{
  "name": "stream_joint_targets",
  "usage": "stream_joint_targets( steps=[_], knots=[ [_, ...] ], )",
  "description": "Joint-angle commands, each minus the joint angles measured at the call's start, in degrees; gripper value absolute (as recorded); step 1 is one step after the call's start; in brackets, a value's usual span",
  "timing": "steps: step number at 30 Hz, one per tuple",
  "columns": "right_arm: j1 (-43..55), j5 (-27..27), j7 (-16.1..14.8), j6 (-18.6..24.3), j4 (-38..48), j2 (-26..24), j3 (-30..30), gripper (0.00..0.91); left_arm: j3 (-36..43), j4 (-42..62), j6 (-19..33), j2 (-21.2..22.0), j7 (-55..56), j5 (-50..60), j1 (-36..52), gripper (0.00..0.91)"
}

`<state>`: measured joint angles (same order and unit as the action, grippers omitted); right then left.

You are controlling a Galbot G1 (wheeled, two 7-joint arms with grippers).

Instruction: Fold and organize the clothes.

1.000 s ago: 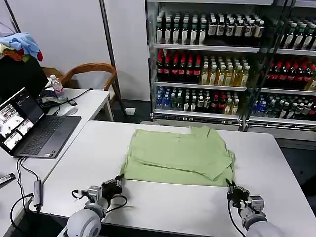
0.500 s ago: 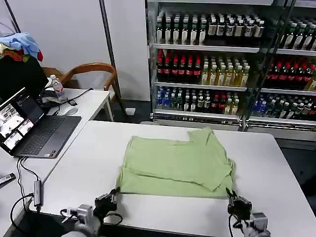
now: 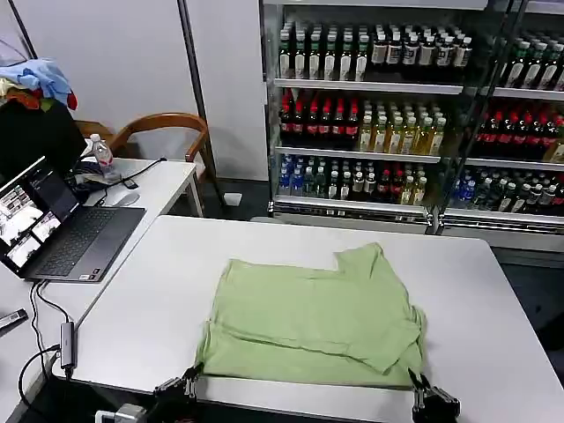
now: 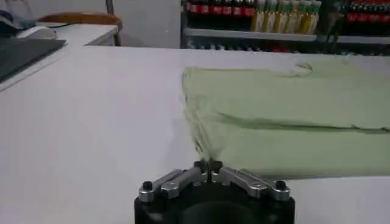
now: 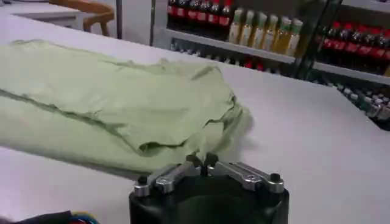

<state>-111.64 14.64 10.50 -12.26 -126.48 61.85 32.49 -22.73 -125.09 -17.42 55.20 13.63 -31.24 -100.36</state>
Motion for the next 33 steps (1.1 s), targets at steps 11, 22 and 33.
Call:
stream_joint_targets(
  steps=[11, 22, 33],
  knots=[
    [-4.75, -2.72, -0.12, 2.98, -12.94, -3.50, 5.56, 0.907, -4.82, -10.64, -4.94, -3.09, 3.16, -2.03, -0.61, 0.907],
    [29.33, 12.18, 5.07, -4.86, 3.81, -7.87, -4.05, 0.907, -0.11, 4.11, -6.76, -4.36, 2.33, -8.80, 20.79, 0.907],
    [53.11, 16.70, 4.07, -15.46, 20.31, -6.10, -14.63, 0.907, 4.95, 16.92, -6.93, -4.13, -2.95, -9.55, 37.19, 0.907]
  ],
)
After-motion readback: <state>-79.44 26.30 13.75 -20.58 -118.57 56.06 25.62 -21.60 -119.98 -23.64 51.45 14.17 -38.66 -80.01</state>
